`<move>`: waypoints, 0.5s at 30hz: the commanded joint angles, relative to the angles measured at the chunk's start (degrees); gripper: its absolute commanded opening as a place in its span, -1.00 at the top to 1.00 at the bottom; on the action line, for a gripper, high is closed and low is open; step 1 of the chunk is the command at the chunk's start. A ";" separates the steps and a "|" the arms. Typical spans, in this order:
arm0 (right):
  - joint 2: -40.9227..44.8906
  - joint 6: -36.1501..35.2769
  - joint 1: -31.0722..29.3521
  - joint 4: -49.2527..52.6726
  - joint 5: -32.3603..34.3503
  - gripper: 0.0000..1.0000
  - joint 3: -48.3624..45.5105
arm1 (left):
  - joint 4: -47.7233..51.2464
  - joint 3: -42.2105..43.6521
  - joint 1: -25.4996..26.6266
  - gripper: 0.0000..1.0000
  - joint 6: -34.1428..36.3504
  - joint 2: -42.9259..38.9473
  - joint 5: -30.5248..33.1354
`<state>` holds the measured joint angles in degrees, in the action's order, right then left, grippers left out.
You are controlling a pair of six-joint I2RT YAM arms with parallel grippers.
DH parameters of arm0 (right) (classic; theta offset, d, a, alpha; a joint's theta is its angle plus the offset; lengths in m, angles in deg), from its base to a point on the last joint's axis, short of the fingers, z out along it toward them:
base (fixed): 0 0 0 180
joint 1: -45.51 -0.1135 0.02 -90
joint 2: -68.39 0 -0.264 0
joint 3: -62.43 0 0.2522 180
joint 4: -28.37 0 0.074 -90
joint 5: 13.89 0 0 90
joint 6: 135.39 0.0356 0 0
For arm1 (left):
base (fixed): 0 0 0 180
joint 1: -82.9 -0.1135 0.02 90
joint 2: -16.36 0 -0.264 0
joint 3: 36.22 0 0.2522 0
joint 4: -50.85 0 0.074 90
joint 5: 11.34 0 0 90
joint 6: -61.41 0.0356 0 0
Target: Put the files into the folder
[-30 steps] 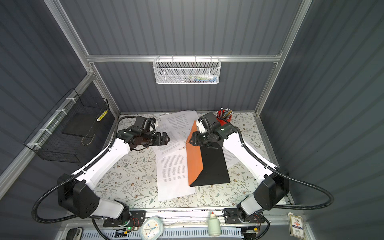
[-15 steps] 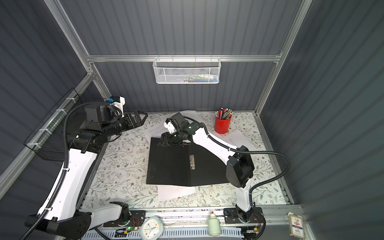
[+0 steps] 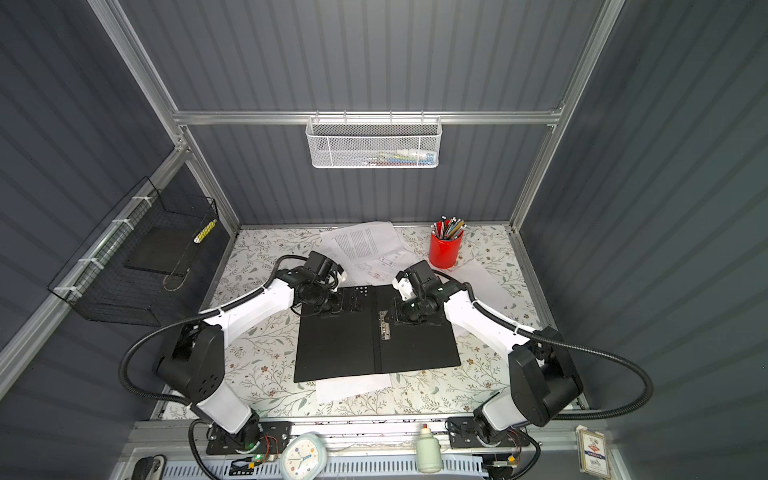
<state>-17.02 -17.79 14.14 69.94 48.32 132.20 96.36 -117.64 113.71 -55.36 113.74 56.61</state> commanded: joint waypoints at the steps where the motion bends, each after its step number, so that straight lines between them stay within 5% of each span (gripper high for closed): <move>1: -1.12 0.33 -0.26 -7.29 -3.49 0.45 -2.57 | -5.12 0.33 -0.14 -0.99 -1.16 0.94 -2.18; 15: -14.40 -0.12 -0.33 -13.13 -5.84 0.51 -1.63 | -2.85 7.03 -0.13 -0.99 0.68 5.26 4.11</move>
<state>-30.65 -17.38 14.07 58.40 44.15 129.42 91.29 -112.48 113.67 -55.56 117.85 57.92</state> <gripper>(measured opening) 0.246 0.997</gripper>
